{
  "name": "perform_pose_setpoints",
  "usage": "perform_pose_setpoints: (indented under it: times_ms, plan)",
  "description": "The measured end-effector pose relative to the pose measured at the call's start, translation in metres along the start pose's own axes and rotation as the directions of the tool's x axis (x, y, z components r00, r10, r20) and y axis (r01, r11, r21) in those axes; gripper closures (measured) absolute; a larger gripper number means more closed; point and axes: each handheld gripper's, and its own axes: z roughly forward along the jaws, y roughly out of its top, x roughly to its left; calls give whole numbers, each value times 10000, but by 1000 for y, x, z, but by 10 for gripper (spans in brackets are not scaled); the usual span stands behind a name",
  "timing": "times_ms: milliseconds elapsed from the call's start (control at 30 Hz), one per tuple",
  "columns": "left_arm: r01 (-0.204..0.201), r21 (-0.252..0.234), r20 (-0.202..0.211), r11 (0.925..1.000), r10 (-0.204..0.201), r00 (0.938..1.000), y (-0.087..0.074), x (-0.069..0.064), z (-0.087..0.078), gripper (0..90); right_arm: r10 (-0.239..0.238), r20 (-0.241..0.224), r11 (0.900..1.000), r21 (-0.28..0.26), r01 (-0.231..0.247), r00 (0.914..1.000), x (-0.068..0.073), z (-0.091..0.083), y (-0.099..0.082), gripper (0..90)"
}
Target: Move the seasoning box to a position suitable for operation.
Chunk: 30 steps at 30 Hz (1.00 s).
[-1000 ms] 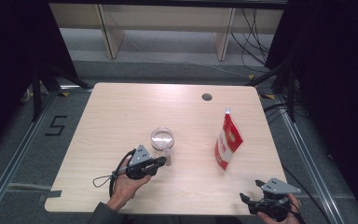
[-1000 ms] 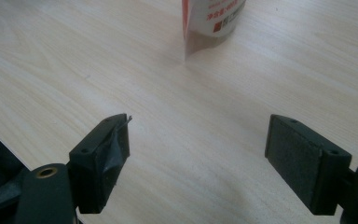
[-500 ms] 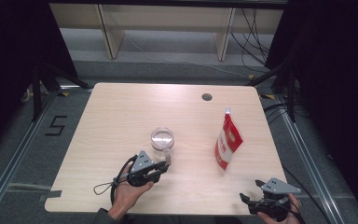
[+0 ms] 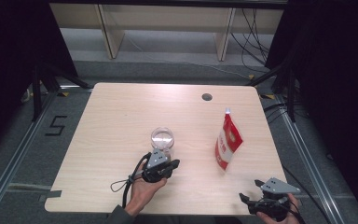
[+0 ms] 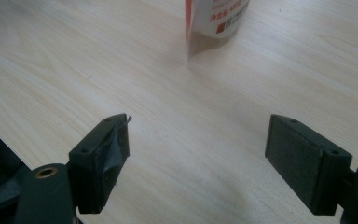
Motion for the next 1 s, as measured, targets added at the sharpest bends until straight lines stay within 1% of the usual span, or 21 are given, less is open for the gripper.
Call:
perform_pose_setpoints:
  times_ms: [33, 67, 100, 133, 167, 200, 300, 333, 400, 433, 467, 500, 533, 633, 667, 700, 733, 800, 900, 933, 1000]
  plan:
    - [0, 0, 0, 10000, 0, 10000, 0, 0, 0, 893, -7, -11, 10000, -18, 7, 10000, 0, 0, 0, 223]
    - [-34, 143, -223, 9999, 38, 9997, 0, 2, 1, 893, -54, 5, 10000, -44, 54, 10000, 0, -1, 0, 223]
    - [-34, 143, -223, 9999, 38, 9997, 0, 2, 1, 893, -54, 5, 10000, -44, 54, 10000, 0, -1, 0, 223]
    - [-21, 106, -333, 9999, 24, 9994, -1, 5, 0, 892, -253, 93, 9995, -181, 255, 9996, -1, -1, 0, 224]
    - [48, 124, -412, 9999, -43, 9991, -1, 7, -1, 892, -136, 38, 9998, -137, 137, 9999, 0, -1, 0, 223]
    - [239, 93, -501, 9997, -234, 9985, -1, 7, -1, 892, 38, -56, 10000, 14, -38, 10000, 0, -1, 0, 223]
    - [67, 146, -601, 9999, -58, 9982, -2, 9, -3, 892, -73, -60, 10000, -31, 73, 10000, 0, 0, 0, 224]
    - [-68, 298, -731, 9995, 90, 9973, -4, 10, -5, 892, -159, -100, 9997, -168, 158, 9998, 0, 0, 0, 228]
    - [52, 257, -767, 9997, -32, 9970, -5, 13, -6, 892, -94, 38, 9998, -185, 95, 9999, 1, -1, 0, 228]
    - [46, 245, -847, 9997, -25, 9964, -5, 14, -9, 892, -272, 35, 9994, -204, 273, 9996, 0, -1, 1, 228]
    - [84, 245, -895, 9997, -62, 9960, -5, 15, -11, 892, -120, -57, 9999, -120, 120, 9999, 1, -1, 0, 228]
    - [84, 245, -895, 9997, -62, 9960, -5, 15, -11, 892, -160, -46, 9998, -145, 159, 9999, 0, -1, 0, 228]
    - [224, 162, -1053, 9996, -206, 9942, -7, 20, -16, 892, -274, 33, 9994, -208, 275, 9996, 0, -1, 1, 228]
    - [264, 140, -1218, 9996, -245, 9923, -8, 25, -21, 889, -220, 22, 9996, -183, 220, 9998, 0, 0, 0, 228]
    - [196, 196, -1386, 9996, -167, 9902, -9, 28, -25, 889, -222, -44, 9996, -202, 221, 9997, 0, 0, 0, 228]
    - [358, 107, -1402, 9993, -339, 9895, -10, 32, -27, 889, -222, -44, 9996, -202, 221, 9997, 0, 0, 0, 228]
    - [527, 48, -1639, 9986, -512, 9851, -11, 38, -31, 886, -159, -114, 9997, -180, 157, 9998, 0, 1, 0, 226]
    - [655, 23, -1768, 9978, -641, 9822, -13, 43, -36, 881, -209, -55, 9996, -199, 208, 9998, 0, 0, 0, 227]
    - [729, -28, -1736, 9973, -722, 9822, -14, 44, -40, 861, -90, -88, 9999, -93, 89, 9999, 1, 0, 1, 228]
    - [504, -20, -1691, 9987, -501, 9843, -15, 44, -44, 857, -78, -65, 10000, -48, 78, 9999, 1, 0, 0, 227]
    - [591, -89, -1653, 9982, -598, 9844, -15, 43, -45, 852, -11, -180, 10000, -93, 10, 9998, 1, 0, 0, 228]
